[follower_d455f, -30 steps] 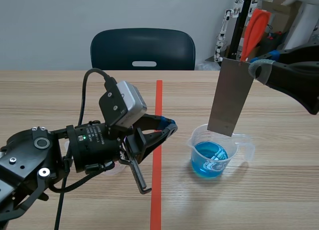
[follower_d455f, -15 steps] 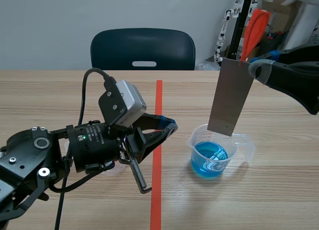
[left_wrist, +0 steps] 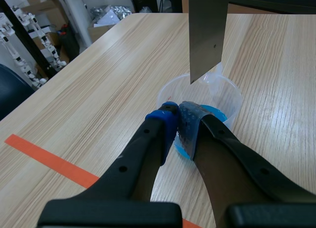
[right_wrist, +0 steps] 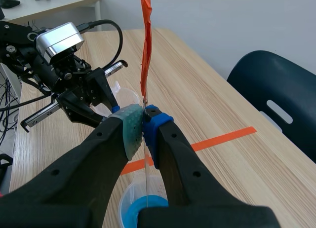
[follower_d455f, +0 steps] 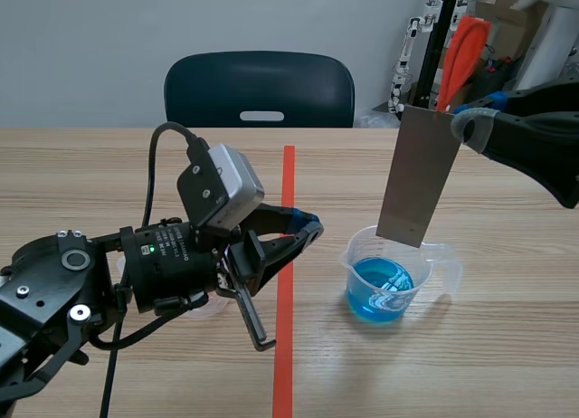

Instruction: Do the redox reaction experiment. lower the plate into the blue solution

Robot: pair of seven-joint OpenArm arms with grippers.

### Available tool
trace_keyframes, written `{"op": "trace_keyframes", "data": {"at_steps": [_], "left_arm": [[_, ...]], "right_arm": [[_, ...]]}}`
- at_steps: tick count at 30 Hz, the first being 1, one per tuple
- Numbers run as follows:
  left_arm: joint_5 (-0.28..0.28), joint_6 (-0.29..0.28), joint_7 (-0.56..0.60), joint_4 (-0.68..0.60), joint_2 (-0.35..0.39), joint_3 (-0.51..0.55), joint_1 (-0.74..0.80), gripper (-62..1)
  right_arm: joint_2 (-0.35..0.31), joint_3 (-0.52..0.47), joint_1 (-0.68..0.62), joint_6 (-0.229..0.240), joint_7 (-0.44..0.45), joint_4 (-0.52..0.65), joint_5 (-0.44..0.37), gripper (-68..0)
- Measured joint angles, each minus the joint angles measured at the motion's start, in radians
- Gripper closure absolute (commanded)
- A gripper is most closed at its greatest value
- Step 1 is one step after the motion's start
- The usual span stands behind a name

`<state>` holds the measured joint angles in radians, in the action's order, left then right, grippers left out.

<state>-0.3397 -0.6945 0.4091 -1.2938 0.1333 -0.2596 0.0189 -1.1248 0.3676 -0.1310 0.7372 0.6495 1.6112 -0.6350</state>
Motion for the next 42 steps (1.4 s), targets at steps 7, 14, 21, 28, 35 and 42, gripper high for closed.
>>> {"op": "trace_keyframes", "data": {"at_steps": [7,14,21,28,35,42], "left_arm": [[0.0,0.0,0.0,0.0,0.0,0.0,0.0,-4.4],[0.013,0.0,0.002,-0.018,0.003,0.037,0.032,-4.5],[0.153,0.0,0.008,-0.216,0.029,0.15,0.187,-18.3],[0.192,0.0,0.007,-0.334,0.055,0.246,0.373,-62.3],[0.386,0.097,0.017,-0.392,0.055,0.299,0.602,-62.3],[0.415,0.223,0.183,-0.428,0.055,0.4,0.811,-62.3]], "right_arm": [[0.0,0.0,0.0,0.0,0.0,0.0,0.0,-0.6],[0.0,0.0,0.0,0.0,0.0,0.0,0.0,-0.6],[0.0,0.0,0.0,0.0,-0.004,0.0,0.0,-0.6],[0.0,0.0,0.0,0.0,-0.022,0.0,0.0,-0.6],[0.0,0.0,0.0,0.0,-0.022,-0.01,0.0,-0.6],[0.0,0.0,0.0,0.0,-0.022,-0.023,0.001,-0.6]]}}
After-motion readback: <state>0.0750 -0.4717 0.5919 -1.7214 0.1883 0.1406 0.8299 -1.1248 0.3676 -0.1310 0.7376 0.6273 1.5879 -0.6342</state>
